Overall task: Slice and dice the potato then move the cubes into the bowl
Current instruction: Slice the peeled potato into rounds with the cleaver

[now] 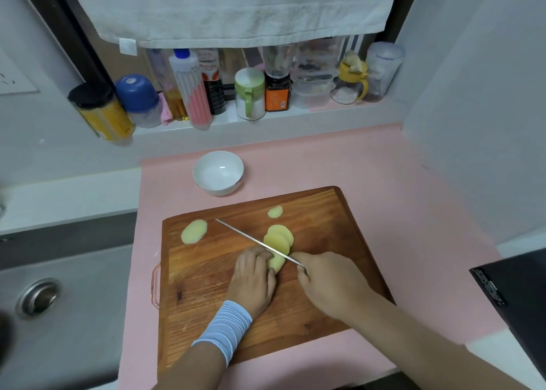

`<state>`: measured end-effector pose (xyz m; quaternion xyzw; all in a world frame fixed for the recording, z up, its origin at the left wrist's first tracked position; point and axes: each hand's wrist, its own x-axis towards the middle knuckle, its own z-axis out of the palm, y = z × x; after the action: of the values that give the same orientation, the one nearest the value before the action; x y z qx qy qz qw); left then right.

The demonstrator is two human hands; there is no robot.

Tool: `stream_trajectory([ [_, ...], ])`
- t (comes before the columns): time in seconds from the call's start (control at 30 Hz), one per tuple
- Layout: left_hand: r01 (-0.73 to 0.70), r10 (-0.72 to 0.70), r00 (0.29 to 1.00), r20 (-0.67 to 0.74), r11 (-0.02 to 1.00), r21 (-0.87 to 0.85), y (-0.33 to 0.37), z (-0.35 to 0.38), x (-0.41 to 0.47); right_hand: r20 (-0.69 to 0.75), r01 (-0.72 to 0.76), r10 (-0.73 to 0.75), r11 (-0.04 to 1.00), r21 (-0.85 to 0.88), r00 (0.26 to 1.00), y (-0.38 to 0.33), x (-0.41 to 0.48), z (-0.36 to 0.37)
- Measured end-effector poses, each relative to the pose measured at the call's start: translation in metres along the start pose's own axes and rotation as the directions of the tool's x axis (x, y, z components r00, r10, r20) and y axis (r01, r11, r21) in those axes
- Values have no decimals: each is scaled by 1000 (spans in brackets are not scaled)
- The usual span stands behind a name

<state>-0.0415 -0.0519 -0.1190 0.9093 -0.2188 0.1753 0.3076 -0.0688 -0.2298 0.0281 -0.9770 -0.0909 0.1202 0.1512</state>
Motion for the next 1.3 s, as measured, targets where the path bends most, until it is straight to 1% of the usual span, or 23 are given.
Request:
stream_trajectory([
  [0.13,19,-19,1000,3,1000,14,-1,3,-2,23,-46,45,998,48,999,3,-6,2],
  [0.27,16,-16,1000,3,1000,23,0,2,0,48,-49,45,996,77,998,5,-7,-2],
  [0.4,26,-26,1000,3,999,35,0,2,0,63,-53,49,996,73,997,10,-3,-7],
  [0.53,38,-38,999,15,998,40,0,3,-1,101,-37,30,997,72,994,13,2,-10],
  [0.8,72,-72,997,21,997,37,1,2,1,178,-57,42,995,78,983,6,19,-10],
  [1.0,47,-48,999,25,999,23,1,1,0,244,-90,78,995,38,967,10,14,-17],
  [1.3,79,-79,997,26,997,5,0,0,0,268,-94,81,995,37,960,0,30,-6],
])
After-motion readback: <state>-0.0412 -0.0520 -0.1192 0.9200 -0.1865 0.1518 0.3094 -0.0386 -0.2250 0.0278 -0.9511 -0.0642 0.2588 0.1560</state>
